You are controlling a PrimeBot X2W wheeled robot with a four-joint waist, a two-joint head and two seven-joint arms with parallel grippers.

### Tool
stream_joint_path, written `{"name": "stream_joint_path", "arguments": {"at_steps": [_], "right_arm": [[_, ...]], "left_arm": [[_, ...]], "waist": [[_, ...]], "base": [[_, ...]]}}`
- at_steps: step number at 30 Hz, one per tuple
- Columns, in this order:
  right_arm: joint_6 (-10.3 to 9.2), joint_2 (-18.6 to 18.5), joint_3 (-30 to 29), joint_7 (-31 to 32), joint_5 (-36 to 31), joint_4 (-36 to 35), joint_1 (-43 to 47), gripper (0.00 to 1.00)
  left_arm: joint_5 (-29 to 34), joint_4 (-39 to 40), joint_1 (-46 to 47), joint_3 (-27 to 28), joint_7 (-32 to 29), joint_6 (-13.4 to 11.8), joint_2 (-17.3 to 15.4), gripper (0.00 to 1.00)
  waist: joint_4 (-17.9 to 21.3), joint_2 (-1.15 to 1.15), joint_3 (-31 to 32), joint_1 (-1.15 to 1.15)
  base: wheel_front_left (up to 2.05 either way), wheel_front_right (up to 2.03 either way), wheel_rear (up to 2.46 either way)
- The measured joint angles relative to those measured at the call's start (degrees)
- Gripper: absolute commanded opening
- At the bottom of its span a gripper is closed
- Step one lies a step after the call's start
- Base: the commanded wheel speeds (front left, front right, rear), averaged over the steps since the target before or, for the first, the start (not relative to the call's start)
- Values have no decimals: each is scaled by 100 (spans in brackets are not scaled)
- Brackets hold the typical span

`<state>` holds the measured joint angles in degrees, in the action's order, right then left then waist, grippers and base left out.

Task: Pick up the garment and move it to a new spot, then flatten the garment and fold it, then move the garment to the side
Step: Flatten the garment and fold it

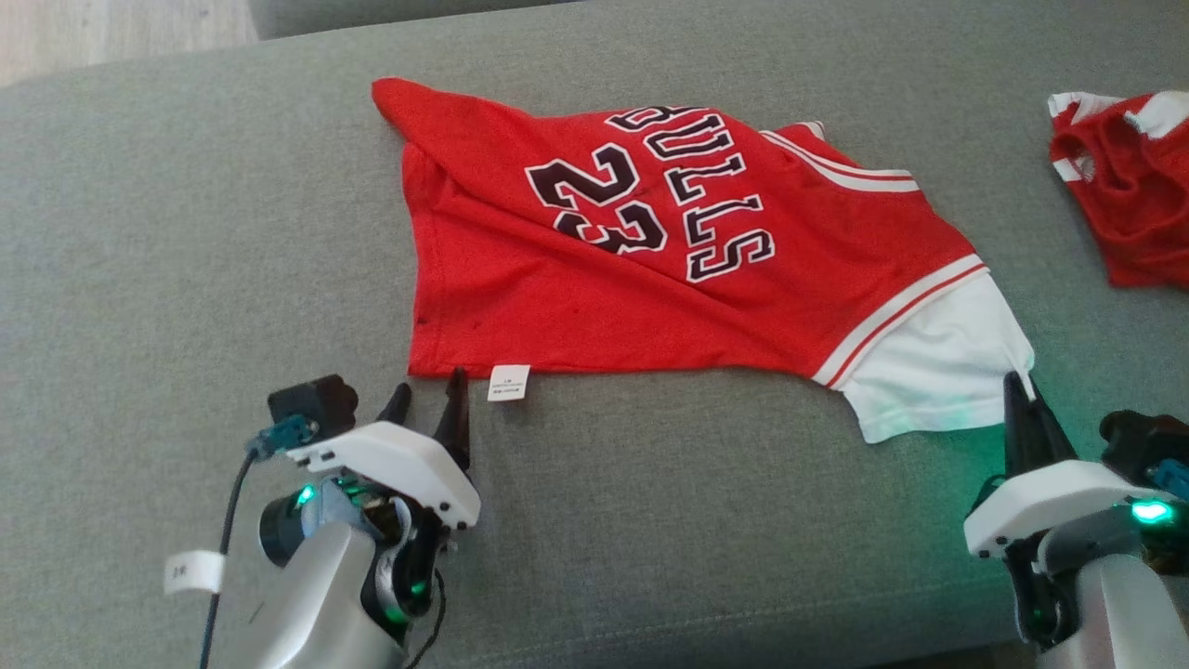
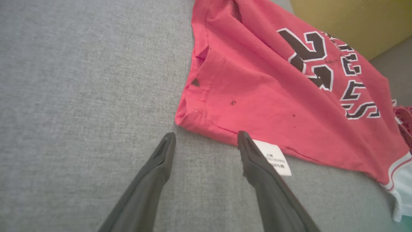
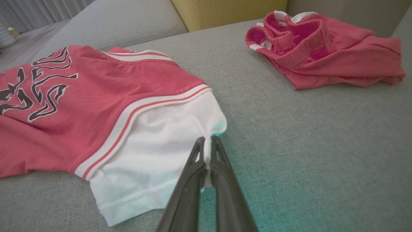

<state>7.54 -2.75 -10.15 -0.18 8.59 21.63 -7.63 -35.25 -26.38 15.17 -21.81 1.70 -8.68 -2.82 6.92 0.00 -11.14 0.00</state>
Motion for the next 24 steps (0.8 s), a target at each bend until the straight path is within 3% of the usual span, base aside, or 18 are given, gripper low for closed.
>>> {"name": "stream_joint_path", "arguments": {"at_steps": [9, 10, 11, 12, 18, 24], "right_arm": [[0, 8, 152, -67, 45, 5, -135, 0], [0, 9, 185, -91, 49, 7, -164, 0], [0, 10, 192, -93, 49, 9, -165, 0], [0, 10, 198, -113, 49, 18, -165, 0], [0, 10, 224, -221, 59, 35, -165, 0], [0, 10, 331, -374, 305, -238, -165, 0]], "left_arm": [[-419, -558, 512, 1, -1, -145, 9, 100], [-475, -638, 590, -9, 38, -145, 12, 93], [-472, -705, 626, -16, 51, -145, 12, 27], [-472, -753, 647, -30, 53, -143, 11, 0], [-472, -893, 659, -114, 290, -76, 13, 0], [-488, -577, 650, -49, 786, 188, 0, 0]], "waist": [[157, 0, -100, 0], [187, 0, -114, 0], [200, 0, -119, 0], [213, 0, -121, 0], [232, 0, -50, 0], [188, 0, 138, 0]], "base": [[0, 0, 0], [0, 0, 0], [0, 0, 0], [0, 0, 0], [0, 0, 0], [0, 0, 0]]}}
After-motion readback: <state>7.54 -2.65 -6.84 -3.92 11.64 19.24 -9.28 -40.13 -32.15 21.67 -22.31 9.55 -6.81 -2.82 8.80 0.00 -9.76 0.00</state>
